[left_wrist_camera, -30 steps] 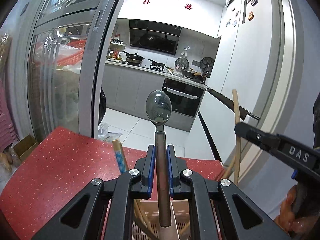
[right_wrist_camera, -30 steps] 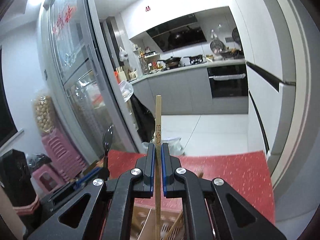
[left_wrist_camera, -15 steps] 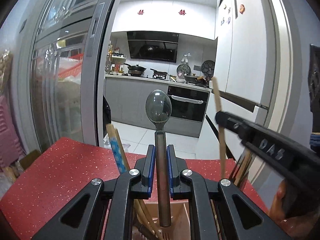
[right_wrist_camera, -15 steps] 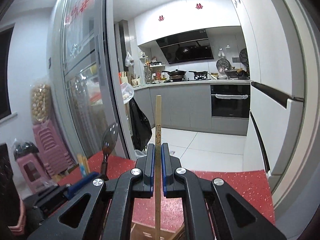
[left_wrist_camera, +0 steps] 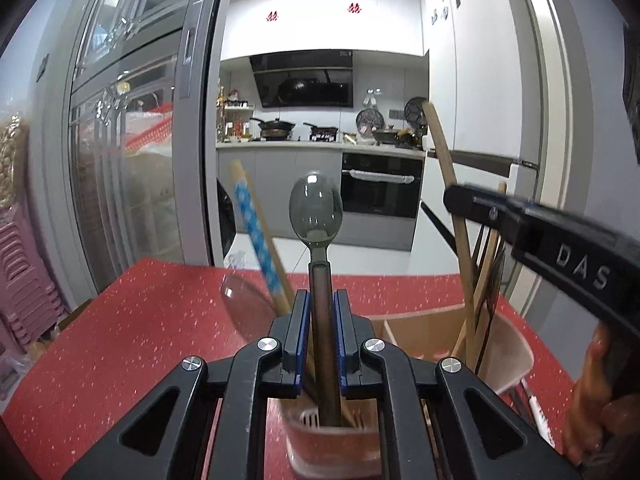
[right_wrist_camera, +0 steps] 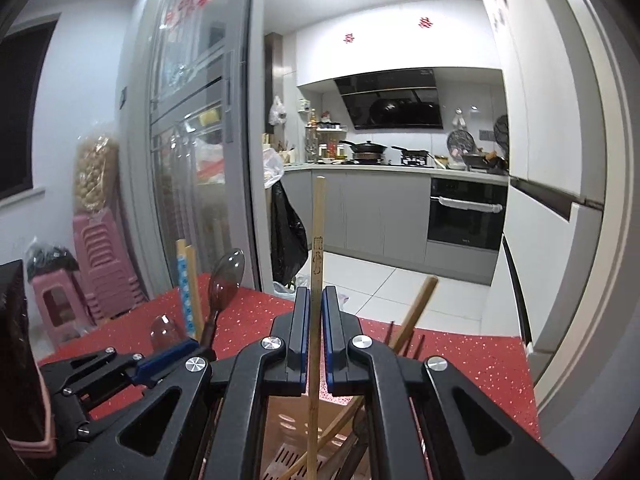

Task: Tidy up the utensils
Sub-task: 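Carry the chopstick and spoon to the beige caddy, drop them in, open both tools, then push the wooden chopstick down into the caddy with the right tool, then move both open tools back over the last spoon and chopstick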

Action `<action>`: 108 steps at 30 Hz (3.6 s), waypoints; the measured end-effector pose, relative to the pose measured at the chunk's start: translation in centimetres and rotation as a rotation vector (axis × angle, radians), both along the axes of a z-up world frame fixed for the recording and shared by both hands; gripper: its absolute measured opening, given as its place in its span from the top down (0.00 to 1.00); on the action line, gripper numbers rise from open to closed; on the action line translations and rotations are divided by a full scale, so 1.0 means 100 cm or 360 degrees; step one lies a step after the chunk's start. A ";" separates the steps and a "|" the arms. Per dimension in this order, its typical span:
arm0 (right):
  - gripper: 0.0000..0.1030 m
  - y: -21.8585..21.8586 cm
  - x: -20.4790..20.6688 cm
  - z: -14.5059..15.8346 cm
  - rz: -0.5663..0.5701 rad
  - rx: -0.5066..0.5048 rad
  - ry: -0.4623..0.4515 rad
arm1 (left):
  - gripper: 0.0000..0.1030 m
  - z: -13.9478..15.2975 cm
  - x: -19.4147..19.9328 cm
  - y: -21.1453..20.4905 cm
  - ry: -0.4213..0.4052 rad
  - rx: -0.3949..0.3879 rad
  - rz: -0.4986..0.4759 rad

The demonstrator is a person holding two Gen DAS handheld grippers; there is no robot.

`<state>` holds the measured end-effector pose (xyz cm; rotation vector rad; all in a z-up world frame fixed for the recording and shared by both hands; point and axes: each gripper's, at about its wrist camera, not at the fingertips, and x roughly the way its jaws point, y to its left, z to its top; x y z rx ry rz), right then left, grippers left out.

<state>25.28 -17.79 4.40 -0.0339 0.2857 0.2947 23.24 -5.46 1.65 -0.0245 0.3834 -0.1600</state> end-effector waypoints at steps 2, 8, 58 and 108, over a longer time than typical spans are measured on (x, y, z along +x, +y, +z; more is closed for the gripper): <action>0.94 0.006 0.000 0.000 0.0031 -0.0033 0.0006 | 0.65 -0.001 -0.003 0.003 0.0013 -0.0014 0.0018; 0.93 0.013 0.006 0.000 0.0067 -0.0033 0.0074 | 0.65 -0.003 -0.011 0.007 0.0036 0.0020 0.0016; 0.79 0.049 0.080 -0.021 0.0120 -0.0297 0.0908 | 0.00 -0.028 -0.060 0.073 0.0317 -0.0051 0.0251; 0.55 0.005 -0.091 -0.066 -0.0042 0.0265 0.1156 | 0.00 -0.051 -0.098 0.080 0.0699 0.0120 0.0120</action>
